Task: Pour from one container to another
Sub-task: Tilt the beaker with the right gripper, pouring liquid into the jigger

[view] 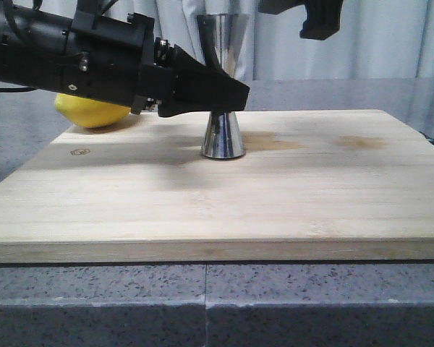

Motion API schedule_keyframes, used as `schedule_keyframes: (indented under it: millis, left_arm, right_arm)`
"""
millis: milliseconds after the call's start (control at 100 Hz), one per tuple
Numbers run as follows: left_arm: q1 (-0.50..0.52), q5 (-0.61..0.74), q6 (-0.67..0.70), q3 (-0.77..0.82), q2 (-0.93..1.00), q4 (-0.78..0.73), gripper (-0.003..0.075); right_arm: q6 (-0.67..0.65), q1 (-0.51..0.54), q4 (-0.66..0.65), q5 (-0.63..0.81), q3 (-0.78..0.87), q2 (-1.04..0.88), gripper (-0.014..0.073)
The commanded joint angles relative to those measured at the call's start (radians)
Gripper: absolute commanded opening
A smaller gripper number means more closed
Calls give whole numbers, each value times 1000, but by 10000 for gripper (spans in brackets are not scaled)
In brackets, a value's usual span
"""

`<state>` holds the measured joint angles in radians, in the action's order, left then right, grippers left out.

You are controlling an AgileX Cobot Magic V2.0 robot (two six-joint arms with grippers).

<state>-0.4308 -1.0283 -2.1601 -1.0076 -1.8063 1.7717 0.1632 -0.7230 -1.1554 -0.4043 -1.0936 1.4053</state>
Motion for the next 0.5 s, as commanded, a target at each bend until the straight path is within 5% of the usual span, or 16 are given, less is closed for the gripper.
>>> schedule_keyframes:
  millis: [0,490]
  left_arm:
    - [-6,-72,0,-28,36,80,114]
    - [-6,-72,0,-28,36,80,114]
  right_arm:
    - [3,0,-52,38,-34,-32,267]
    - [3,-4,-95,51,-34,-32,267]
